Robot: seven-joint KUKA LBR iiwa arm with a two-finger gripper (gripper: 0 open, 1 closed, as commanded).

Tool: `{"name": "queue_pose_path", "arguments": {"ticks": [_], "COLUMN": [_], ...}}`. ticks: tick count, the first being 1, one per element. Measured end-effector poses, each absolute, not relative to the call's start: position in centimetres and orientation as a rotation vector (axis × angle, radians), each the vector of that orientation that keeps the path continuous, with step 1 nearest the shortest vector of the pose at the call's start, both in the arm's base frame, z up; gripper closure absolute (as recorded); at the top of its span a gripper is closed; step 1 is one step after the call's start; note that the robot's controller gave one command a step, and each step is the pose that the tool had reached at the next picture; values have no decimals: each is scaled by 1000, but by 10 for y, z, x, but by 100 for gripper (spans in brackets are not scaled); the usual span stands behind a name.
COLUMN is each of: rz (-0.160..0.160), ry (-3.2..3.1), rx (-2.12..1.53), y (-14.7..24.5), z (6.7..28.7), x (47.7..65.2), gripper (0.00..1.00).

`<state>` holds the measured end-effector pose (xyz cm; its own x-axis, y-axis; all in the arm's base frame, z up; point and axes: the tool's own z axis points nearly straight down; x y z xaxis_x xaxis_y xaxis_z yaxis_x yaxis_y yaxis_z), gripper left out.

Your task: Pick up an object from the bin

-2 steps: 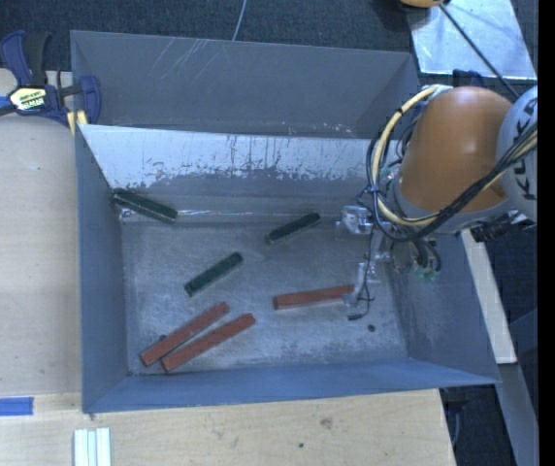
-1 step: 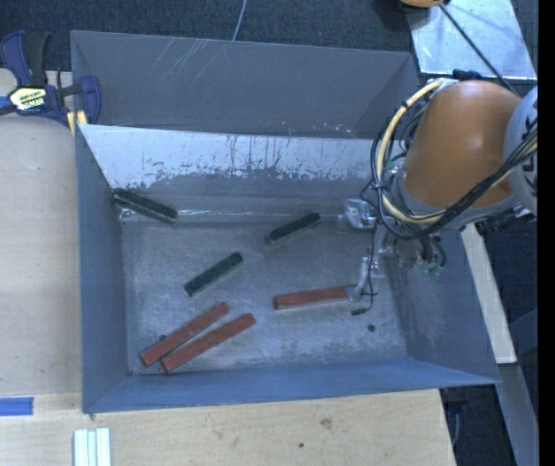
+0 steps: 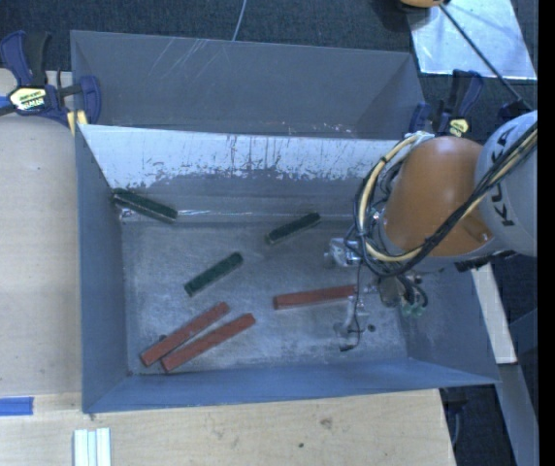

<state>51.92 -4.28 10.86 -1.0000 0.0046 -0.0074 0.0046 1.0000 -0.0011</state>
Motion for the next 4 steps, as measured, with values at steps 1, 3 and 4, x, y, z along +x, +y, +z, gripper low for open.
{"name": "queue_pose_path", "arguments": {"ticks": [1,3,4], "rz": [-2,-2,0], "ry": [3140,3139,3139], "rx": [-152,99,80], "y": [-9,-76,-55], "z": [78,71,194], "x": [517,509,560], "gripper": [0,100,100]}}
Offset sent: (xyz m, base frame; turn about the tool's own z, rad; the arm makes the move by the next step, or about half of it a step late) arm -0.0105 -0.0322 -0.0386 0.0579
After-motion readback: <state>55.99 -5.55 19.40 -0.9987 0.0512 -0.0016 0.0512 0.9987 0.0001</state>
